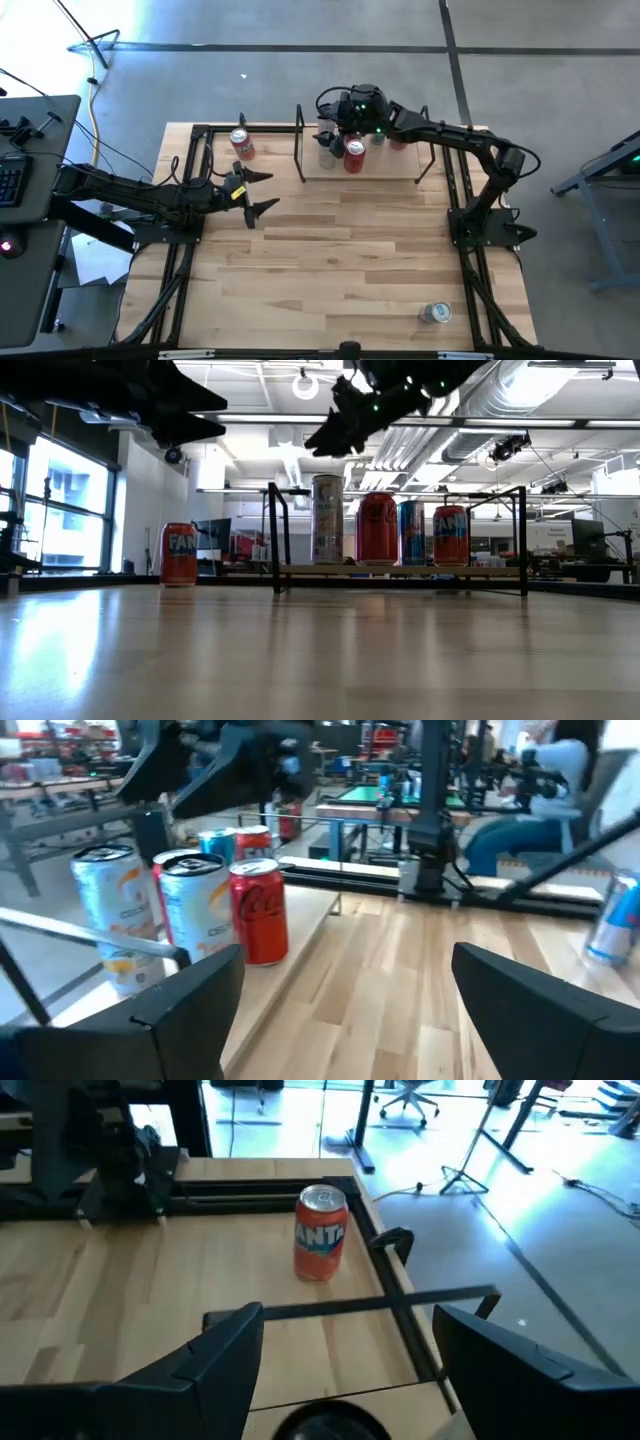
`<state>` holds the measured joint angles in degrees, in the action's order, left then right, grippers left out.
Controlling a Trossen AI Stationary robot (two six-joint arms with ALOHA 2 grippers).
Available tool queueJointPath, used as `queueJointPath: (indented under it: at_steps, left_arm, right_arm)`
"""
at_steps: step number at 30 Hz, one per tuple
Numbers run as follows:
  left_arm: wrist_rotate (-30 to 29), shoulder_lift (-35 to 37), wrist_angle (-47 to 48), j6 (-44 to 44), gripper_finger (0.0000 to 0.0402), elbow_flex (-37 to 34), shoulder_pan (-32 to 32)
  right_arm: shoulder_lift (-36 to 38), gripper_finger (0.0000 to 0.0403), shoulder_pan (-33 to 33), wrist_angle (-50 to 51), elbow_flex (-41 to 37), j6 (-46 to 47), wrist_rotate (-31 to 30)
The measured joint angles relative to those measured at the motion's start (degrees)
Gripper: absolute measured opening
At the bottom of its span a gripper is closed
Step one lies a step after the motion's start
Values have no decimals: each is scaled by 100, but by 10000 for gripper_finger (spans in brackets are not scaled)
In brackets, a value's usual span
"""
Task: Place canned beverage on shelf
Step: Put the blue soda can aligned with the other blue soda can on the shelf
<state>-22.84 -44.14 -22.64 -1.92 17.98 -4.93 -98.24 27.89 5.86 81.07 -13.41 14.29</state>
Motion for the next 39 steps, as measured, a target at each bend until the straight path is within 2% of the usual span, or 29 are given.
queueJointPath:
  at_steps: [3, 5, 9, 12, 14, 18, 20, 22, 26, 32, 35, 39]
  left_arm:
    - [-104, 0, -147, -252, 320, 0, 2]
    - [0, 22, -358, -142, 293, 0, 2]
    - [-75, 149, -369, 76, 218, 77, 22]
    - [-171, 259, 16, 162, 151, 230, 102]
    - [-90, 290, 282, 233, 103, 331, 150]
    - [437, 284, 479, 390, 16, 409, 164]
    - [581, 284, 477, 401, 11, 409, 161]
    - [581, 284, 474, 413, 18, 409, 162]
    - [574, 284, 316, 516, 13, 409, 164]
    - [574, 284, 231, 519, 2, 409, 164]
    - [574, 280, 272, 519, 2, 409, 164]
    - [572, 280, 294, 566, 1, 409, 164]
  right_arm:
    - [28, 261, -201, 437, 334, -175, -510]
    - [113, 233, -404, 611, 397, -443, -995]
    - [496, 133, -862, 659, 127, -1091, -1967]
    - [958, 40, -1013, 361, -542, -1013, -2096]
    - [1349, 12, -1049, 19, -1199, -811, -2007]
    - [2227, 29, -1470, -356, -2450, -231, -2077]
    - [2677, 27, -1876, -134, -2799, 144, -2338]
    - [3091, 20, -2399, 415, -2924, 581, -2853]
    - [3522, 4, -3588, 2229, -2692, 2199, -3588]
    - [3082, 14, -5303, 5184, -1874, 5760, -3431]
    - [2672, 34, -6043, 5776, -1497, 7166, -3066]
    - [1998, 81, -6912, 6427, -937, 8633, -2831]
